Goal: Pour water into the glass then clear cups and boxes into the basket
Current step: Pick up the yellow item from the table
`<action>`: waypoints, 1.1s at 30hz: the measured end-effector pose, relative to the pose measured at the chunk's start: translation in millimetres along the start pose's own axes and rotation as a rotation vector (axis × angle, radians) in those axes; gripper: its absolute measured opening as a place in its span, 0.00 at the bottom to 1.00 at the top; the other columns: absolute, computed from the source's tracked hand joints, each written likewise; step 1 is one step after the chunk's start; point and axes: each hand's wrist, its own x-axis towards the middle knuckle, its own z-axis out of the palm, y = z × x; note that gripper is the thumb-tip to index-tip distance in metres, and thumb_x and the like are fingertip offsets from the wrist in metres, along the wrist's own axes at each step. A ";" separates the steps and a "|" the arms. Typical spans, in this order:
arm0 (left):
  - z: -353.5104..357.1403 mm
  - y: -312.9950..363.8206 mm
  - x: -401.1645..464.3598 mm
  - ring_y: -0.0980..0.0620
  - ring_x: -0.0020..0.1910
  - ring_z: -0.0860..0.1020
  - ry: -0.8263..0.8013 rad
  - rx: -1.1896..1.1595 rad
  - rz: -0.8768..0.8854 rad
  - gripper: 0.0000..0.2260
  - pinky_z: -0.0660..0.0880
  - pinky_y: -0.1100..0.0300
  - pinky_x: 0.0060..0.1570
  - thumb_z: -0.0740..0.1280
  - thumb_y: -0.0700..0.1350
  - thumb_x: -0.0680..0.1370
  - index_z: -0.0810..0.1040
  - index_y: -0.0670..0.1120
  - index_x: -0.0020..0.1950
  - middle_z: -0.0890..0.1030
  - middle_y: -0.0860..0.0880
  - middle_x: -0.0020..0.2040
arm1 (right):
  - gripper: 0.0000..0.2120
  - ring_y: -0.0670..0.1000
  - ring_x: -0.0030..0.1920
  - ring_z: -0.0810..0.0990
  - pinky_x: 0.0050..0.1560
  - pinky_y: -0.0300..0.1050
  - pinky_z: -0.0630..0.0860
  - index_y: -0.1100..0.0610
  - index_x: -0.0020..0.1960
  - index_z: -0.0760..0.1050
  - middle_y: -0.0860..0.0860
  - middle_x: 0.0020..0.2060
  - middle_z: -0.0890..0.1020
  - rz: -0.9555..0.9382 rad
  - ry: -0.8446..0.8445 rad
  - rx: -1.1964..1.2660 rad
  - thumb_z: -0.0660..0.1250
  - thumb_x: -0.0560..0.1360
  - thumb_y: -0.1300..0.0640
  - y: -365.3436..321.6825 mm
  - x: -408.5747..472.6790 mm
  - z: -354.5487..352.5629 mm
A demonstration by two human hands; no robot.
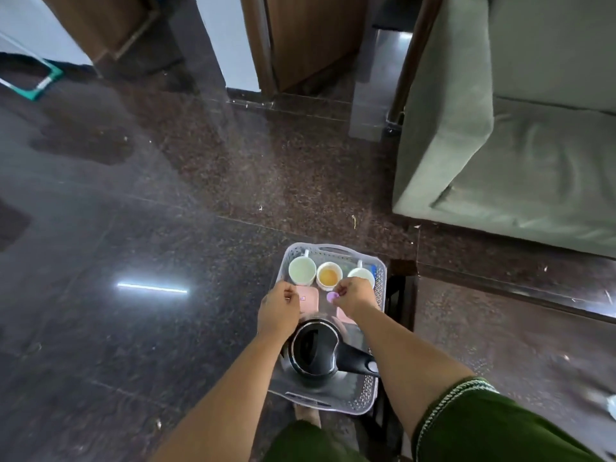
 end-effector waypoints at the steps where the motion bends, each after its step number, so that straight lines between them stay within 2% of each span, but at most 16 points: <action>1: 1.3 -4.2 4.1 0.49 0.52 0.77 -0.012 -0.004 -0.006 0.07 0.70 0.58 0.49 0.61 0.45 0.80 0.76 0.47 0.55 0.81 0.49 0.53 | 0.05 0.51 0.37 0.78 0.42 0.41 0.77 0.52 0.36 0.78 0.50 0.33 0.80 0.010 -0.005 -0.024 0.71 0.70 0.55 0.4 5.2 4.3; 5: 2.9 -11.4 14.8 0.51 0.50 0.77 -0.043 -0.008 -0.006 0.05 0.70 0.60 0.47 0.62 0.45 0.79 0.76 0.49 0.53 0.80 0.51 0.50 | 0.03 0.51 0.42 0.81 0.46 0.43 0.78 0.48 0.42 0.81 0.47 0.39 0.83 0.017 -0.040 -0.189 0.70 0.70 0.51 2.6 12.3 19.3; 7: 1.6 -12.4 19.6 0.52 0.49 0.77 -0.054 0.007 0.009 0.04 0.71 0.59 0.48 0.63 0.44 0.78 0.76 0.49 0.51 0.79 0.53 0.48 | 0.04 0.51 0.45 0.80 0.48 0.45 0.78 0.45 0.42 0.80 0.45 0.42 0.82 0.015 -0.047 -0.242 0.68 0.69 0.52 2.8 14.5 24.4; 11: -1.5 -12.0 27.4 0.52 0.48 0.77 -0.076 0.047 0.051 0.03 0.72 0.59 0.49 0.65 0.44 0.76 0.77 0.50 0.49 0.79 0.55 0.45 | 0.08 0.53 0.46 0.80 0.44 0.42 0.75 0.49 0.46 0.81 0.48 0.43 0.82 -0.007 -0.066 -0.266 0.67 0.70 0.58 0.2 20.7 22.3; 14: -2.0 -8.0 26.8 0.53 0.48 0.77 -0.099 0.062 0.067 0.03 0.70 0.61 0.47 0.65 0.44 0.76 0.76 0.50 0.49 0.78 0.55 0.44 | 0.06 0.52 0.44 0.79 0.46 0.43 0.76 0.49 0.47 0.81 0.49 0.41 0.81 -0.007 -0.034 -0.201 0.68 0.71 0.56 3.3 16.9 17.3; 17: -0.7 0.3 22.9 0.51 0.50 0.77 -0.116 0.118 0.097 0.04 0.72 0.59 0.48 0.64 0.45 0.76 0.76 0.49 0.50 0.78 0.54 0.46 | 0.04 0.54 0.43 0.80 0.46 0.44 0.77 0.53 0.45 0.81 0.51 0.41 0.84 -0.016 0.051 -0.084 0.69 0.72 0.55 11.3 3.9 5.6; 20: 4.6 24.6 16.5 0.48 0.52 0.78 -0.133 0.200 0.155 0.05 0.74 0.56 0.50 0.64 0.45 0.76 0.76 0.47 0.51 0.80 0.51 0.49 | 0.07 0.55 0.47 0.82 0.47 0.42 0.77 0.54 0.48 0.83 0.52 0.45 0.85 -0.037 0.146 -0.084 0.67 0.72 0.58 26.1 -15.3 -18.4; 24: 31.5 80.3 -2.1 0.44 0.56 0.75 -0.172 0.384 0.325 0.08 0.71 0.54 0.48 0.62 0.47 0.78 0.74 0.46 0.53 0.79 0.47 0.53 | 0.10 0.56 0.49 0.82 0.49 0.41 0.76 0.54 0.49 0.82 0.53 0.49 0.84 -0.018 0.262 -0.025 0.64 0.72 0.59 60.0 -44.2 -61.7; 27: 74.5 120.5 -24.6 0.43 0.59 0.74 -0.230 0.449 0.438 0.10 0.70 0.55 0.49 0.61 0.47 0.79 0.74 0.47 0.57 0.78 0.45 0.58 | 0.08 0.58 0.50 0.81 0.48 0.43 0.75 0.57 0.48 0.80 0.55 0.49 0.82 0.032 0.371 0.047 0.65 0.72 0.58 98.6 -67.4 -96.9; 30: 131.8 154.6 -57.8 0.45 0.57 0.76 -0.333 0.454 0.555 0.09 0.72 0.57 0.49 0.61 0.48 0.78 0.74 0.49 0.57 0.79 0.49 0.57 | 0.03 0.58 0.47 0.79 0.42 0.42 0.69 0.56 0.42 0.76 0.53 0.43 0.79 0.131 0.504 0.184 0.64 0.71 0.59 155.9 -89.9 -126.5; 33: 196.6 180.7 -101.4 0.47 0.58 0.74 -0.427 0.498 0.665 0.08 0.71 0.57 0.51 0.61 0.48 0.78 0.74 0.49 0.56 0.81 0.53 0.53 | 0.06 0.57 0.47 0.79 0.46 0.44 0.73 0.58 0.46 0.77 0.54 0.45 0.80 0.283 0.603 0.290 0.64 0.71 0.58 223.0 -117.1 -147.8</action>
